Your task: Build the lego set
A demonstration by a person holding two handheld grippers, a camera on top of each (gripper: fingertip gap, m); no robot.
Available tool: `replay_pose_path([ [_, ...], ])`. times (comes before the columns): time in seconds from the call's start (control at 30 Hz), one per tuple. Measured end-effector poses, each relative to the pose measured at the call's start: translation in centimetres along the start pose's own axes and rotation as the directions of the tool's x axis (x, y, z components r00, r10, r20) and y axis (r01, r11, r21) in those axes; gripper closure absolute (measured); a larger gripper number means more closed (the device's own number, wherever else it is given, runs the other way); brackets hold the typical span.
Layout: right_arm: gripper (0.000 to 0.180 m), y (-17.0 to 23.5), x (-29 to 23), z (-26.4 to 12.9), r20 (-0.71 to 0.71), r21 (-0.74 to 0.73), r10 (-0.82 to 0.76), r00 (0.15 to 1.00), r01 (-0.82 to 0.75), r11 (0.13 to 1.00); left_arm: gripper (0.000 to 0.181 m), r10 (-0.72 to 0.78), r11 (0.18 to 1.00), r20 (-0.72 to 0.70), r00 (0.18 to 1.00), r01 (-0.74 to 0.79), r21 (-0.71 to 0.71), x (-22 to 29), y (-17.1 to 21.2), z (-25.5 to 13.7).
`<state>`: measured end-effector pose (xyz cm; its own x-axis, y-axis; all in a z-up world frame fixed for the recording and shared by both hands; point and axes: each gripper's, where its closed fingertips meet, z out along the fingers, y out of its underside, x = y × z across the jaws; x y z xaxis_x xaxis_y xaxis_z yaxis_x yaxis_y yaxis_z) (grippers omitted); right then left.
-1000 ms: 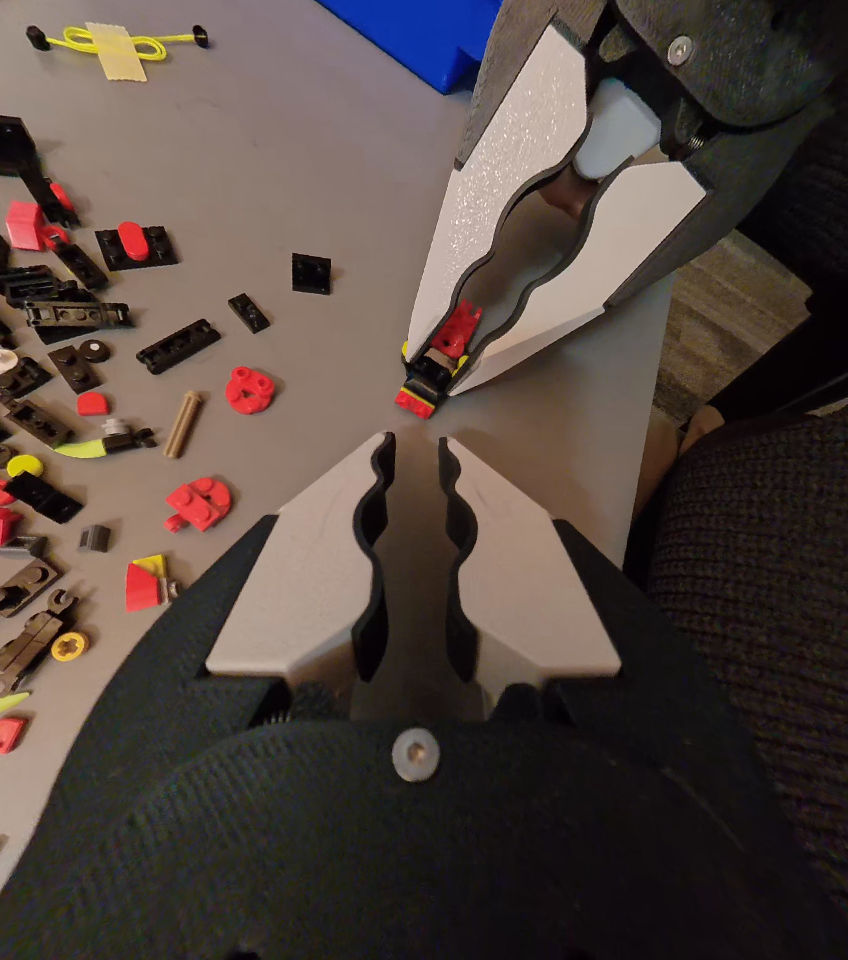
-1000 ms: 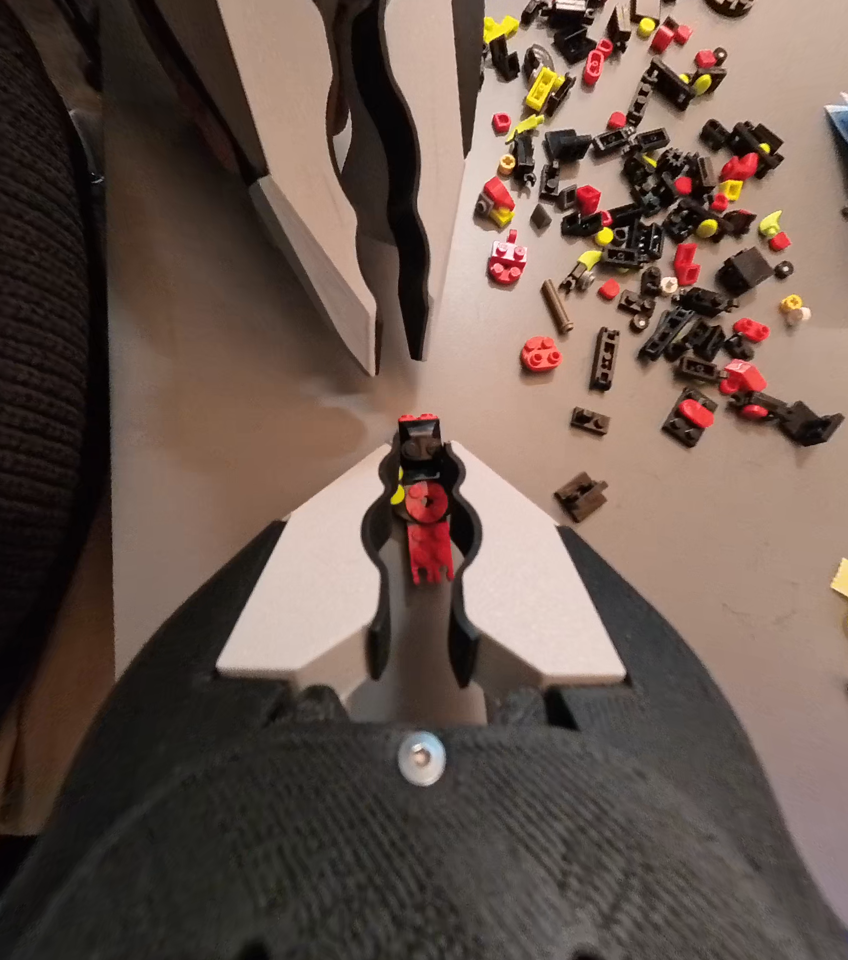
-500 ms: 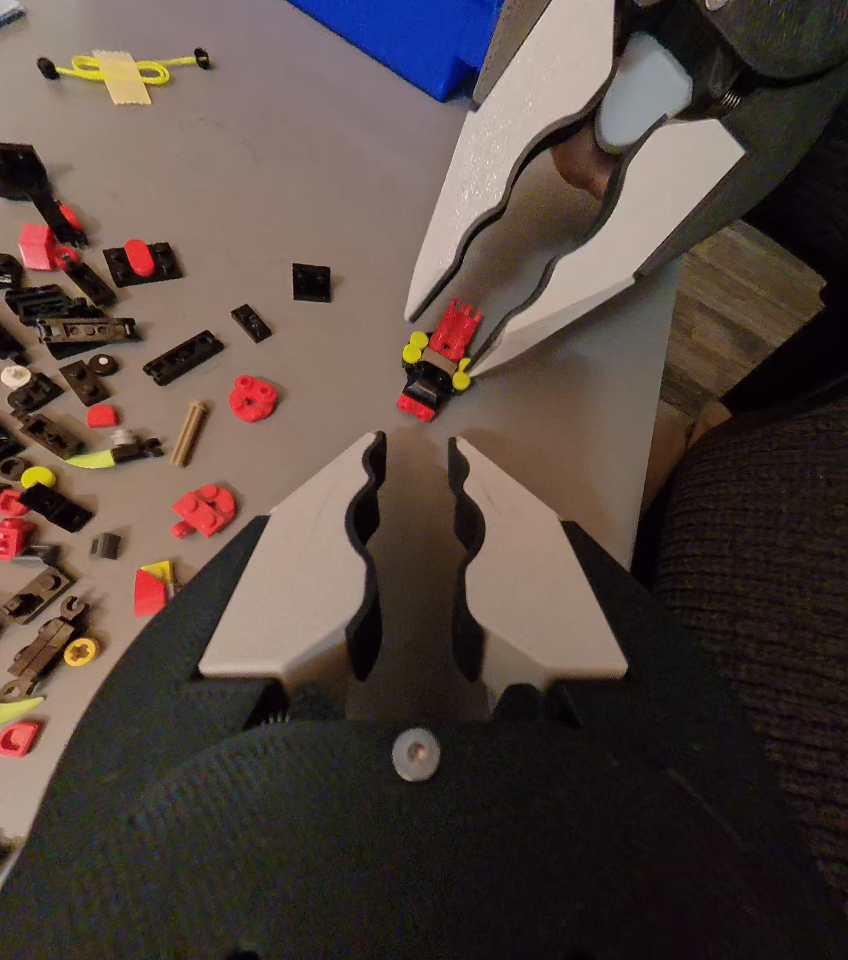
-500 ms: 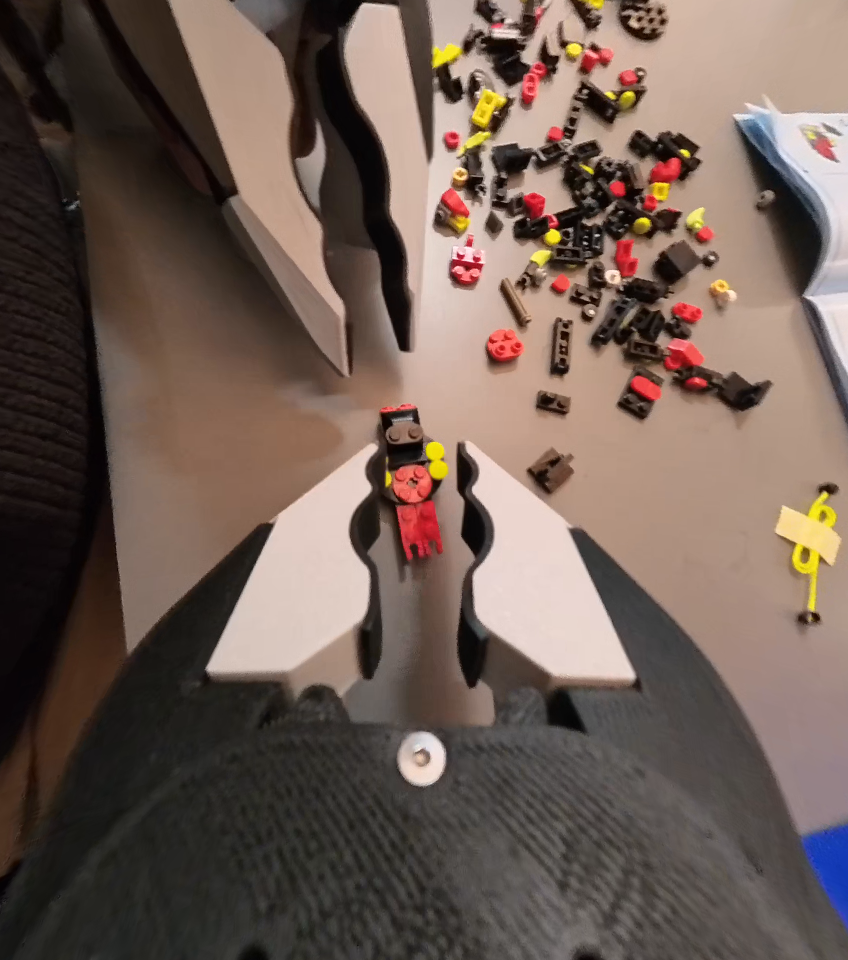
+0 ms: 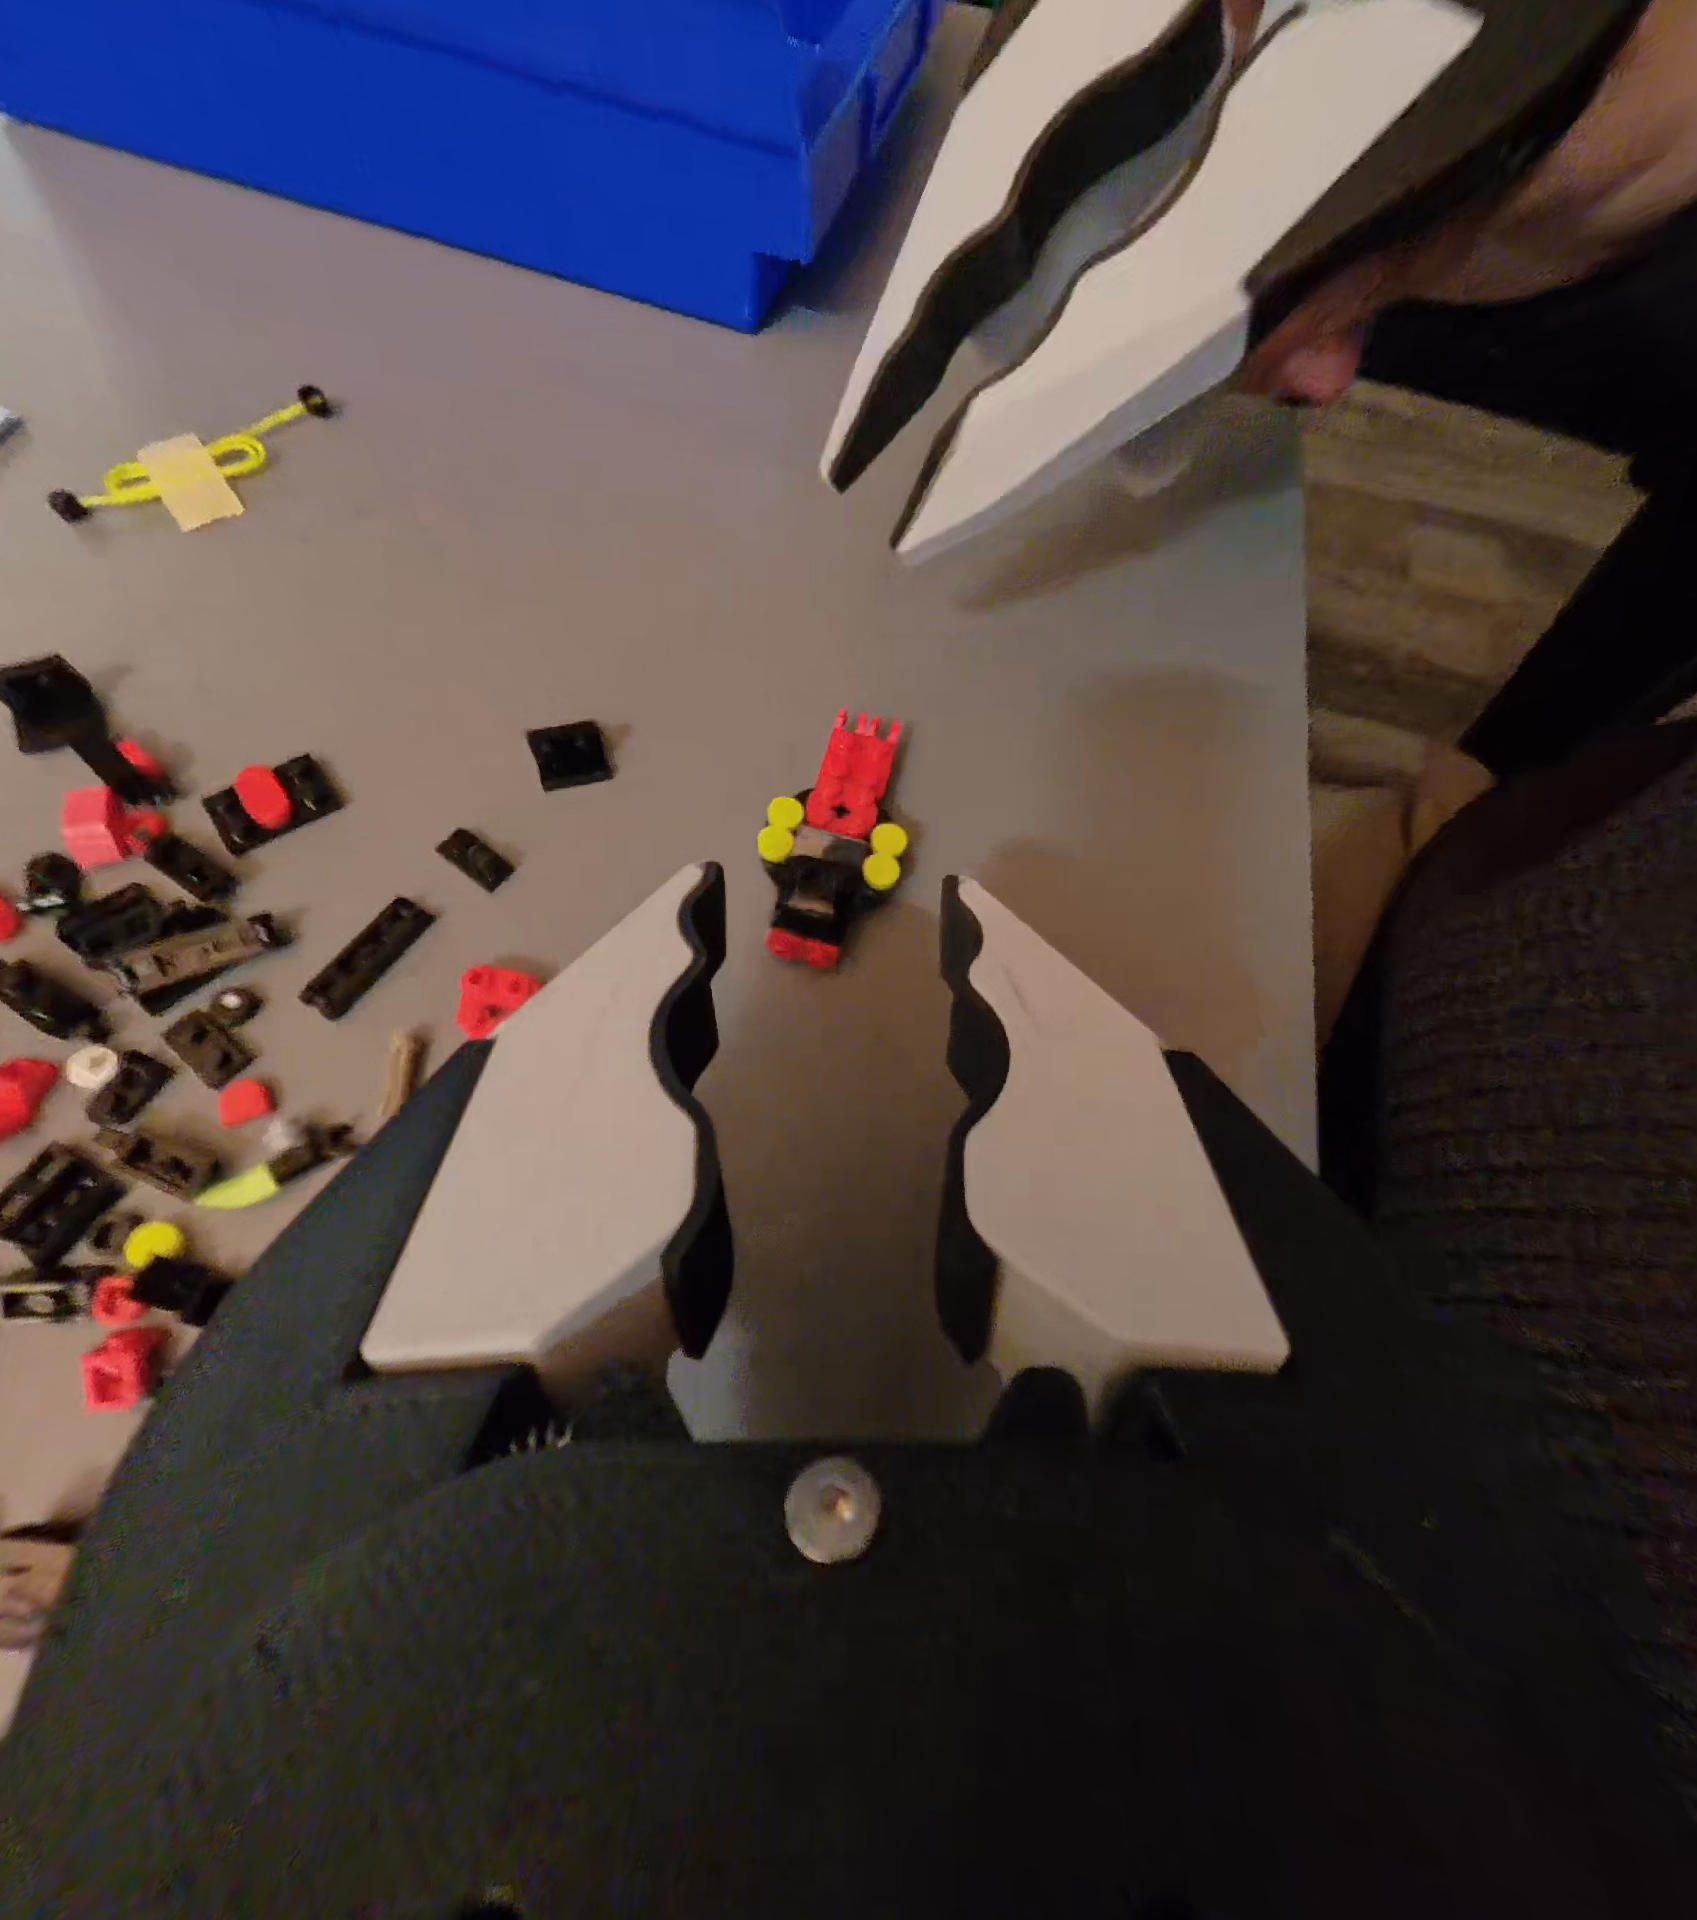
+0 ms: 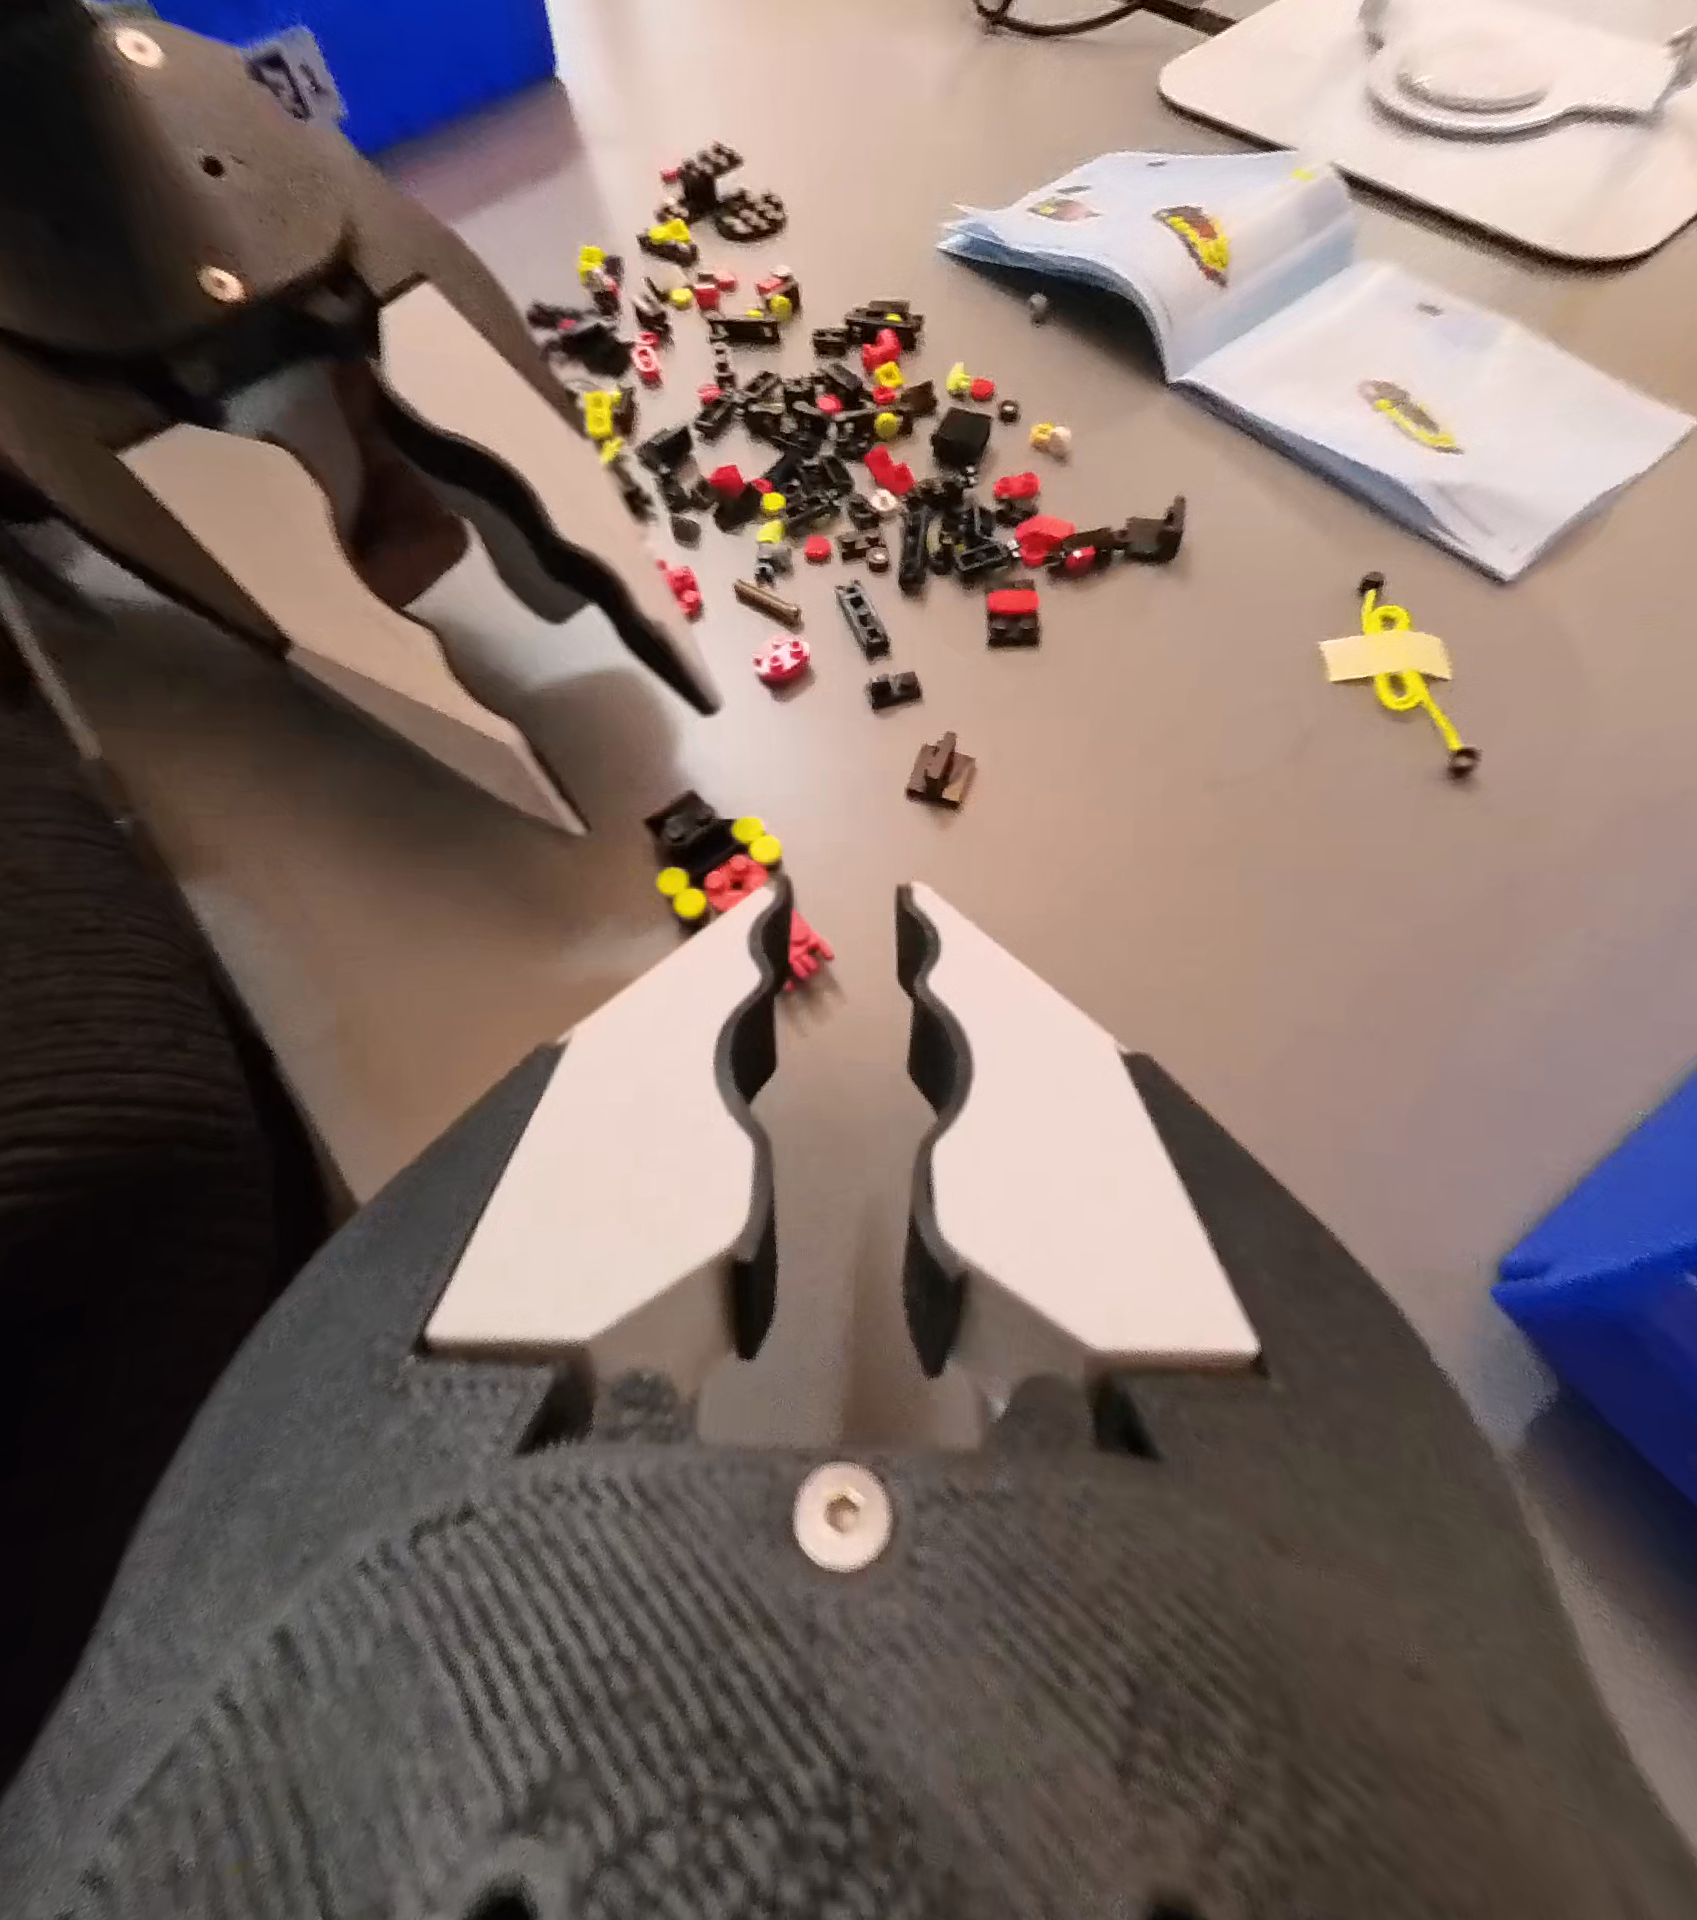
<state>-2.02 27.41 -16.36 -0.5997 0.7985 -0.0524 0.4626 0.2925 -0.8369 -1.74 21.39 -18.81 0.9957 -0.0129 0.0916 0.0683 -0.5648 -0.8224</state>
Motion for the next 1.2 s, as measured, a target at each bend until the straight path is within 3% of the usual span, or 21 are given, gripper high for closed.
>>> replay_pose_path([
  [0.13, 0.161, 0.6, -0.7, -0.1, 0.086, 0.008, 0.064, 0.994, -0.064, 0.998, 0.143, 0.022, 1.0, -0.001, 1.0, -0.022, -0.01, -0.5, -0.3, 0.3],
  [0.5, 0.154, 0.7, -0.7, -0.9, 0.141, 0.023, 0.211, 0.967, -0.216, 0.976, 0.152, 0.024, 0.999, 0.022, 0.999, -0.024, -0.031, -1.1, 0.5, 0.7],
  [0.8, 0.154, 1.2, -1.0, -0.3, 0.141, -0.015, 0.201, 0.97, -0.201, 0.98, 0.163, 0.05, 0.997, 0.003, 0.999, -0.05, -0.056, -0.6, 0.8, 1.0],
  [1.2, 0.154, 1.4, -1.1, -0.1, 0.142, -0.029, 0.203, 0.969, -0.201, 0.979, 0.163, 0.055, 0.996, -0.013, 0.998, -0.056, -0.071, -0.3, 0.8, 1.4],
])
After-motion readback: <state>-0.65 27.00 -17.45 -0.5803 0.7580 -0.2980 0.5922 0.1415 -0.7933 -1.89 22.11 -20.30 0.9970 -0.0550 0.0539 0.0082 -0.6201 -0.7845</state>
